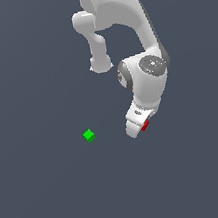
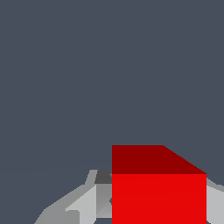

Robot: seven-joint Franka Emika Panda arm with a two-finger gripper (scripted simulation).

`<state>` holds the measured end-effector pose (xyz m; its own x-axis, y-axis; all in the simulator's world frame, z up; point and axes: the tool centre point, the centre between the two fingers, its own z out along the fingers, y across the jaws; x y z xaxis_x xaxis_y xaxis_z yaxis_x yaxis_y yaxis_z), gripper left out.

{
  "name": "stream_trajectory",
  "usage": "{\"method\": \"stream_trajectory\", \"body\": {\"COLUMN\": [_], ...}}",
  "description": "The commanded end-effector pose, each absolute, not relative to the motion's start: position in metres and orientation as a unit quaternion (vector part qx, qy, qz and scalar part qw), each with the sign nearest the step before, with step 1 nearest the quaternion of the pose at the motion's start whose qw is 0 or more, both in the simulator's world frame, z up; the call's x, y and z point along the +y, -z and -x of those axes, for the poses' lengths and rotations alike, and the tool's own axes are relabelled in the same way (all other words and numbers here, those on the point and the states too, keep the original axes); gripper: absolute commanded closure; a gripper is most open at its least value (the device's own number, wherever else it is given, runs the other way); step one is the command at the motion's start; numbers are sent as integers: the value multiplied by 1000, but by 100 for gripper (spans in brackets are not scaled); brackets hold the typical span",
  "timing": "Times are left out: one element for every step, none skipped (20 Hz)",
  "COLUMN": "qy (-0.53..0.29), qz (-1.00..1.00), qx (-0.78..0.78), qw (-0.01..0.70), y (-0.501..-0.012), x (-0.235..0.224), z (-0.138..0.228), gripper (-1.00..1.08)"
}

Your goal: Stack the red cube on top of the green cube.

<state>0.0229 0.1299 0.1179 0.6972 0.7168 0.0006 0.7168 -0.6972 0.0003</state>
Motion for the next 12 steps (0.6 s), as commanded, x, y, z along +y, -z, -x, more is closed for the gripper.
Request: {"method": "stream_trajectory", "body": {"qy": [0,0,0,0,0,0,0,0,0,0,0,0], "qz": [-921,-921,-921,-921,-921,-921,-921,-921,-921,-921,-921,-921], "qx": [389,389,389,389,389,389,388,388,388,388,388,388], "qw": [0,0,0,0,0,0,0,0,0,0,0,0], "y": [-117,-116,-115,-114,-113,-111,-109,-107,-105,-103,-100,-98], "x": [125,121,116,111,105,97,89,80,71,61,50,38], "z": [-22,-22,-21,-20,-19,-17,-16,-14,-13,-11,-9,-7], "gripper": [108,108,108,108,108,108,108,108,108,108,108,108]}}
